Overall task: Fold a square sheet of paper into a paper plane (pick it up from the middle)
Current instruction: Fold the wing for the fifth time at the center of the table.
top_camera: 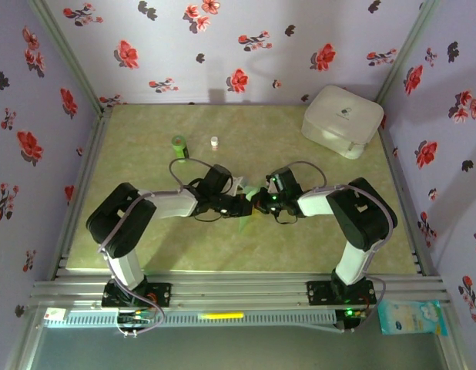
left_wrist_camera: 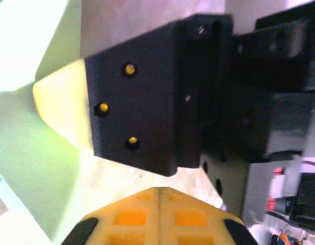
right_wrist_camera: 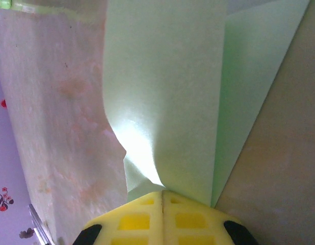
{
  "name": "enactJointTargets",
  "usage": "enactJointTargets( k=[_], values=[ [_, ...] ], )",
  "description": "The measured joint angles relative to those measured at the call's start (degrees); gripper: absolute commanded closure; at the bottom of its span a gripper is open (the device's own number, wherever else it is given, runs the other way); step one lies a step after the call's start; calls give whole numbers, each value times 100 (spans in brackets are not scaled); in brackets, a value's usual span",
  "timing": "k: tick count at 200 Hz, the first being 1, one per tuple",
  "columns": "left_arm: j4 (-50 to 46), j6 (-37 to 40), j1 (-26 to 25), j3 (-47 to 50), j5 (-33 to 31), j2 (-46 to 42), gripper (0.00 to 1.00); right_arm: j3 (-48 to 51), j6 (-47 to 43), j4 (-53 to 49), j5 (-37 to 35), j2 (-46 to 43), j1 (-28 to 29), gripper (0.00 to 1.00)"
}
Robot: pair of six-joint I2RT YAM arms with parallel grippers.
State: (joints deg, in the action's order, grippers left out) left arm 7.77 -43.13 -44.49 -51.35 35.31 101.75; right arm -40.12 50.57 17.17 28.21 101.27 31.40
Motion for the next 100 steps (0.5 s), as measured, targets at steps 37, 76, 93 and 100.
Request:
enactJointTargets(
  k=[37, 76, 93, 100],
  values=[
    [-240, 66, -155, -4, -39, 149, 100, -2, 0, -7, -13, 0, 0, 96],
    [-380, 166, -170, -7, -133, 149, 100, -2, 0, -7, -13, 0, 0, 96],
    [-402, 173, -175, -7, -166, 149, 100, -2, 0, -7, -13, 0, 0, 96],
    [-400, 173, -175, -7, -173, 149, 100, -2, 0, -7, -15, 0, 0, 96]
  ],
)
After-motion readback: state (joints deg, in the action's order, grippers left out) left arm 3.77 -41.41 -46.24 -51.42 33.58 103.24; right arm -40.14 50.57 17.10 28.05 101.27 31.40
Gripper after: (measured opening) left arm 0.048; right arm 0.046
